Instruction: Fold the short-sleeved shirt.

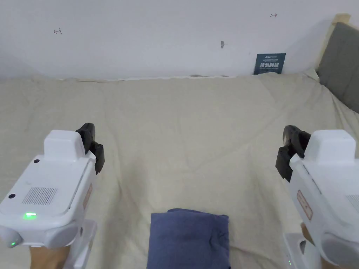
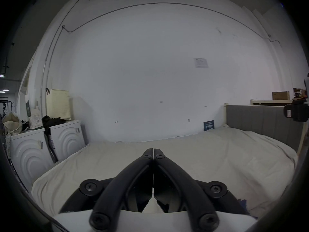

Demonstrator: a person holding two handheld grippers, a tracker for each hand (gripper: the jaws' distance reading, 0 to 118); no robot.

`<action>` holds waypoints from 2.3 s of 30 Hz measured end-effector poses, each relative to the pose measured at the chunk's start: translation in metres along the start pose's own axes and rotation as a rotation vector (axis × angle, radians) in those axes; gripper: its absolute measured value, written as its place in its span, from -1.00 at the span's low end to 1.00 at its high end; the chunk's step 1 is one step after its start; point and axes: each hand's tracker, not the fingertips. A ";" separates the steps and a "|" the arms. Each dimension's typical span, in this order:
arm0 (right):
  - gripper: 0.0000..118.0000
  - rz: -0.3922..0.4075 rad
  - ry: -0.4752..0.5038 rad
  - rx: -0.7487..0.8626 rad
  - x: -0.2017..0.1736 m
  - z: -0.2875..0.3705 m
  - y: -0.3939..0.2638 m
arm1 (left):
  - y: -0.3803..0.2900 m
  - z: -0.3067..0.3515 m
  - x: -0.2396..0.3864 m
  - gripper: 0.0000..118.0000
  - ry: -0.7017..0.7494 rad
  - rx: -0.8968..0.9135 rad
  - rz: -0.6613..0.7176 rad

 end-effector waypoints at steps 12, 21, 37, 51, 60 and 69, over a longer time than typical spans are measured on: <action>-0.97 0.002 0.055 -0.061 -0.020 -0.012 -0.024 | -0.011 -0.002 -0.015 -1.00 0.027 -0.037 0.058; -0.97 0.010 0.165 -0.441 -0.074 -0.049 -0.163 | -0.024 0.000 -0.023 -1.00 0.009 -0.081 0.084; -0.98 0.073 0.185 -0.593 -0.097 -0.056 -0.265 | -0.109 -0.038 -0.009 0.15 -0.334 -0.696 0.544; -0.98 0.029 0.222 -0.584 -0.089 -0.056 -0.265 | -0.209 -0.078 0.044 -0.31 -0.559 -1.090 0.648; -0.97 0.010 0.237 -0.603 -0.084 -0.059 -0.256 | -0.196 -0.063 0.051 -0.68 -0.550 -1.015 0.566; -0.97 -0.005 0.264 -0.482 -0.094 -0.061 -0.198 | -0.159 -0.073 -0.021 -0.70 -0.367 -0.927 0.396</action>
